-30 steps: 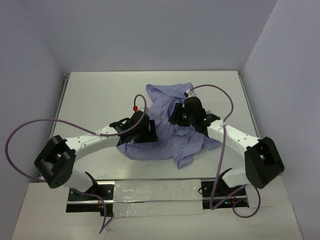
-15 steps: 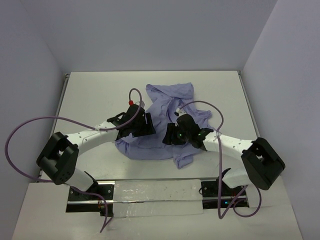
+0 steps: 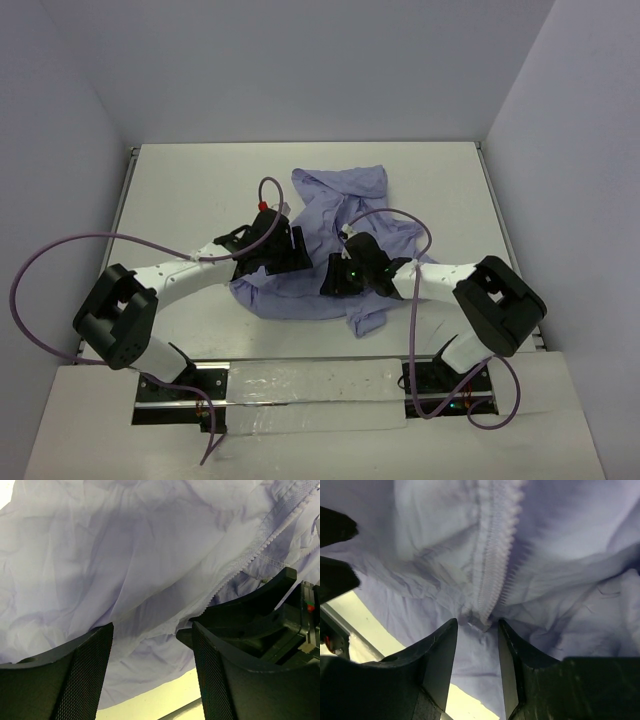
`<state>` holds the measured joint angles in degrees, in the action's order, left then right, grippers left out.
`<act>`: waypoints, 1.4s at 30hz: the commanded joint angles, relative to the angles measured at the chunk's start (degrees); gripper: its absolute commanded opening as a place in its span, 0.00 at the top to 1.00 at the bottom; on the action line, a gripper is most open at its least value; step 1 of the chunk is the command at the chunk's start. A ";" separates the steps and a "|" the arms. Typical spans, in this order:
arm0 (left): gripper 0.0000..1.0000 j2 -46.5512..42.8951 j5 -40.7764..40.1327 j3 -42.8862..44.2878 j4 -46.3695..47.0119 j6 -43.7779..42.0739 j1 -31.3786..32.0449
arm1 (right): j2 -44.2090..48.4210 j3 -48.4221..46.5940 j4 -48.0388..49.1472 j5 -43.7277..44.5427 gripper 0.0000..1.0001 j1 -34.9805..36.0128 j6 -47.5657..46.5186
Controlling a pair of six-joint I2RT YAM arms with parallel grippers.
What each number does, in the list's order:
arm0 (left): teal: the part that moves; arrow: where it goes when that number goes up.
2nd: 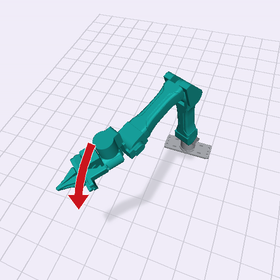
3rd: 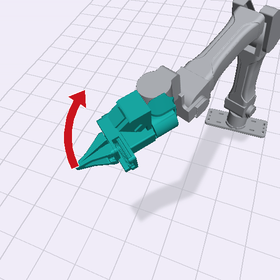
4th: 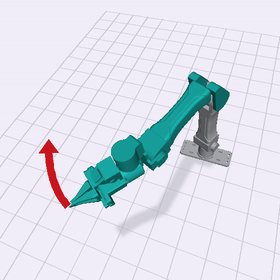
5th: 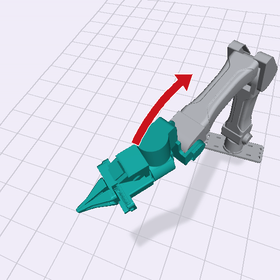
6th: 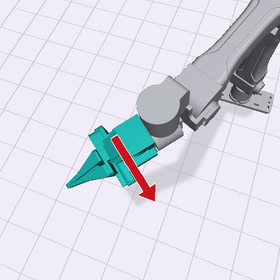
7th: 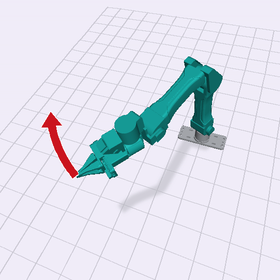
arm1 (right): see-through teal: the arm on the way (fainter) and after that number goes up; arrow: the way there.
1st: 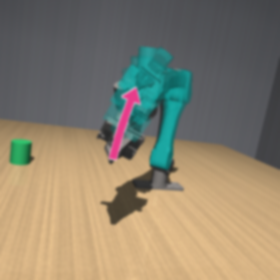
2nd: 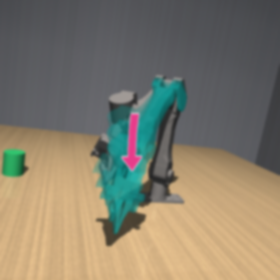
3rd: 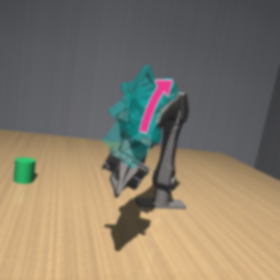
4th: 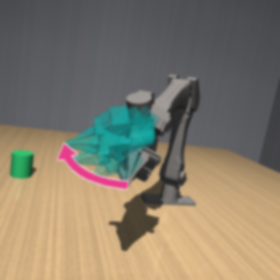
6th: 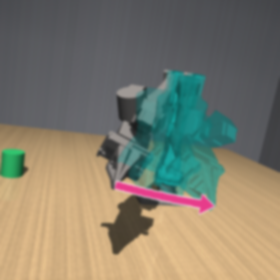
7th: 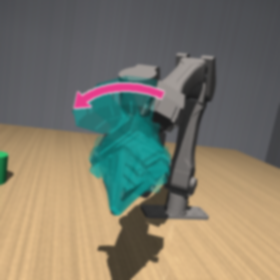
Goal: Zip up the jacket
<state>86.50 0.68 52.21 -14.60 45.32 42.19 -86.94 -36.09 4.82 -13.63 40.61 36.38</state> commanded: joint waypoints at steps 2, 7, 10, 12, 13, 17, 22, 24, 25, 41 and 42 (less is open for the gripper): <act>0.29 -0.90 1.57 -0.49 3.11 -0.56 -0.43 | 0.33 -2.39 3.00 1.94 0.55 0.54 -0.43; 0.28 -2.91 2.06 -1.55 2.27 -1.35 -0.45 | -0.51 -3.16 3.09 3.67 0.57 0.52 -0.78; 0.26 -4.06 1.37 -2.07 1.57 -1.55 -0.71 | 1.01 -2.80 3.18 3.99 0.70 0.44 -0.63; 0.26 -5.45 1.05 -2.49 0.67 -1.73 -0.99 | 2.69 -2.67 2.32 4.45 0.84 0.49 -0.73; 0.26 -6.04 1.27 -2.75 0.42 -1.69 -1.14 | 3.52 -2.71 1.65 4.56 0.89 0.49 -1.02; 0.24 -10.00 4.18 -4.84 0.84 -1.66 -1.32 | 7.56 -2.32 0.35 4.62 1.00 0.52 -1.59; 0.25 -17.09 10.30 -9.03 5.37 -3.83 -1.33 | 11.89 -3.43 -0.77 2.26 1.00 0.45 -3.39; 0.26 -18.53 14.33 -10.74 8.35 -4.35 -1.33 | 13.34 -4.34 -1.29 0.77 1.00 0.45 -4.23; 0.27 -18.71 16.79 -11.31 9.37 -4.55 -1.33 | 14.15 -4.68 -1.68 0.02 1.00 0.44 -4.55; 0.31 -22.73 26.83 -13.12 15.82 -7.06 -2.70 | 21.71 -6.10 0.05 -14.35 1.00 -0.02 -6.60; 0.31 -23.61 27.18 -13.17 15.40 -7.87 -2.91 | 22.04 -6.10 0.19 -15.37 1.00 -0.11 -6.67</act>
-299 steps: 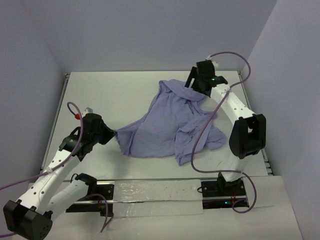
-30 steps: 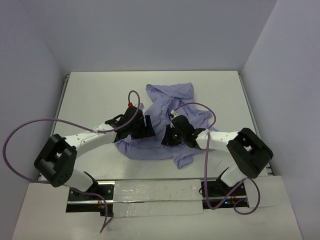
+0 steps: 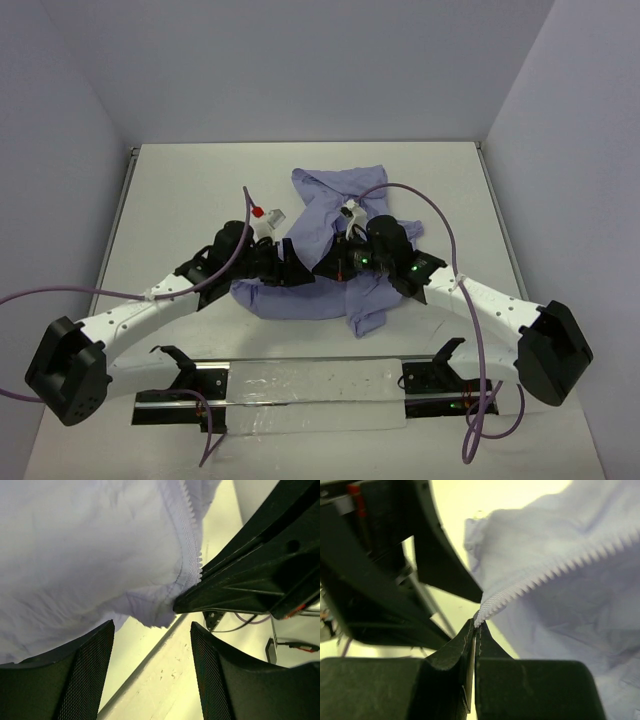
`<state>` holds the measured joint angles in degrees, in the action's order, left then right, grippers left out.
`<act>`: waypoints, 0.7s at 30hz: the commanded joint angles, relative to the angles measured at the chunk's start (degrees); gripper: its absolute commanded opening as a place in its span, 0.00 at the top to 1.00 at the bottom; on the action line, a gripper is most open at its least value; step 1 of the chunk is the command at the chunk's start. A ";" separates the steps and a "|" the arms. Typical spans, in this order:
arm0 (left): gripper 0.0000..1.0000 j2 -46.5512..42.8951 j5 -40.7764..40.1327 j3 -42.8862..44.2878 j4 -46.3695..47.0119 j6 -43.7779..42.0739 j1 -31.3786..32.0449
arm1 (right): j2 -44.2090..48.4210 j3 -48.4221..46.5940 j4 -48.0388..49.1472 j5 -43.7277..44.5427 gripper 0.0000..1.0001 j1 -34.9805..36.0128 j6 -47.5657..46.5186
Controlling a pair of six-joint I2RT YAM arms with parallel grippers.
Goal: Zip up the jacket
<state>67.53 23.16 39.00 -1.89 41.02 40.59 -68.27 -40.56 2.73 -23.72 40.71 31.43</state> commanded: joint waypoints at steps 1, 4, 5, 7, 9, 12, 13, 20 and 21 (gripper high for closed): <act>0.31 -5.39 4.90 0.11 2.34 -3.80 -1.39 | 3.70 -1.65 2.37 -5.62 1.00 -0.34 -1.75; 0.30 -7.54 6.23 0.20 0.30 -5.88 -2.38 | 4.83 -1.54 3.97 -8.86 1.00 -0.81 -1.74; 0.30 -7.87 6.48 0.19 0.13 -6.12 -2.65 | 5.00 -1.54 4.24 -9.45 1.00 -0.82 -1.82; 0.30 -8.39 7.03 -0.08 0.35 -5.93 -3.15 | 5.17 -1.81 4.48 -10.30 1.00 -0.98 -1.90; 0.30 -8.36 8.11 -0.47 1.48 -5.36 -3.24 | 5.17 -1.82 4.50 -10.85 1.00 -1.08 -1.99; 0.30 -7.41 10.57 -1.56 5.30 -3.60 -3.32 | 5.49 -1.90 5.06 -11.78 1.00 -1.33 -1.75; 0.32 -7.11 11.29 -1.91 6.31 -3.14 -3.32 | 5.60 -1.81 5.26 -12.00 1.00 -1.42 -1.47; 0.37 -7.62 14.22 -4.26 12.17 0.49 -3.27 | 5.66 -1.42 6.80 -12.96 1.00 -2.04 -0.37; 0.38 -7.72 14.47 -4.51 12.76 0.76 -3.32 | 5.54 -1.39 6.94 -13.08 1.00 -2.06 -0.27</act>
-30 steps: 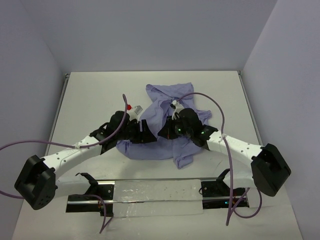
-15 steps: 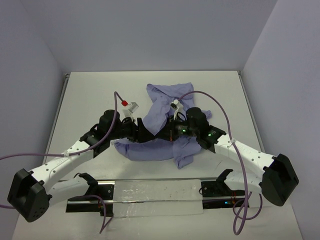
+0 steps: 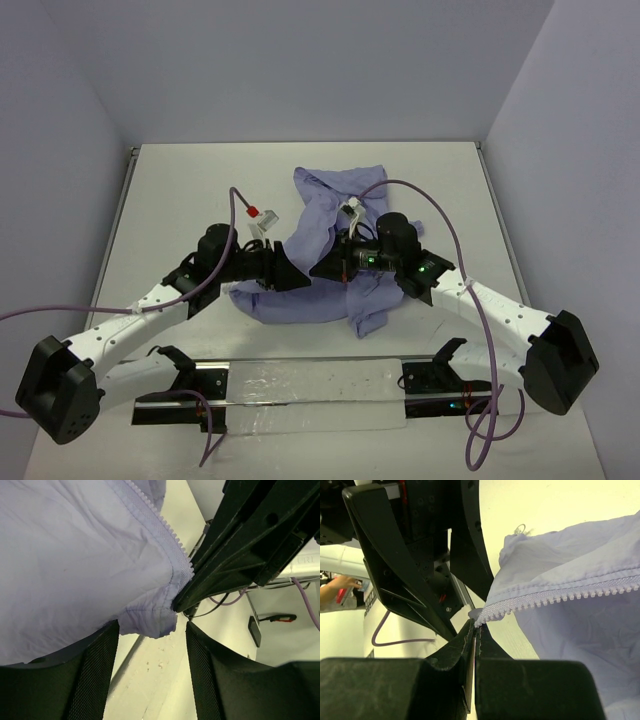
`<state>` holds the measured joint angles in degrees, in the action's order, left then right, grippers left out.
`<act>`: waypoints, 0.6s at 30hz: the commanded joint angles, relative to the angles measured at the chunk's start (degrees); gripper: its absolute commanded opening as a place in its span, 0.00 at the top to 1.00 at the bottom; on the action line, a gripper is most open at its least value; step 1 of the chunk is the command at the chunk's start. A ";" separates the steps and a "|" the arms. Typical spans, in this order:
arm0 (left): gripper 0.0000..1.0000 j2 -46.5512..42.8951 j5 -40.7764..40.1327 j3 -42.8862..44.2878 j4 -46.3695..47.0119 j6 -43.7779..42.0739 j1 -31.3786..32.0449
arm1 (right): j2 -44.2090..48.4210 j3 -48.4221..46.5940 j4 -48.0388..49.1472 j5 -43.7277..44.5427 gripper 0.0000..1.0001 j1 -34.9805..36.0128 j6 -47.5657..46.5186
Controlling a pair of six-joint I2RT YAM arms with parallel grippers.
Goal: Zip up the jacket
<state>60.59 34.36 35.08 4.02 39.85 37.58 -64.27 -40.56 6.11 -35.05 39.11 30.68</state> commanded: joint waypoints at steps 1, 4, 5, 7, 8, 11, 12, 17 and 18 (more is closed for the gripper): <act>0.39 -0.66 3.50 -0.71 7.44 2.23 -0.32 | 1.36 -1.45 3.80 -1.94 1.00 -0.52 0.60; 0.47 -0.19 3.41 -0.49 8.04 2.77 -0.26 | 1.02 -1.51 4.37 -2.27 1.00 -0.47 1.02; 0.49 0.01 3.29 -0.46 8.25 2.98 -0.26 | 0.88 -1.57 4.52 -2.36 1.00 -0.44 1.10; 0.53 0.31 3.17 -0.45 8.55 3.33 -0.32 | 0.53 -1.63 4.70 -2.54 1.00 -0.44 1.28; 0.54 0.32 3.17 -0.50 8.73 3.44 -0.32 | 0.32 -1.59 4.75 -2.57 1.00 -0.44 1.31; 0.55 0.08 2.82 -0.43 8.55 3.48 -0.32 | -0.15 -1.60 4.91 -2.66 1.00 -0.44 1.31; 0.55 0.11 2.76 -0.37 8.46 3.45 -0.32 | -0.21 -1.51 4.99 -2.66 1.00 -0.44 1.31; 0.53 0.24 2.46 -0.37 8.36 3.64 -0.24 | -0.92 -1.46 4.99 -3.01 1.00 -0.52 1.15; 0.52 0.23 2.32 -0.37 8.44 3.73 -0.23 | -0.94 -1.46 4.89 -2.94 1.00 -0.45 0.99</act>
<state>60.71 36.17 34.30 8.86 43.12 37.50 -64.72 -40.56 8.35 -36.74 38.96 31.90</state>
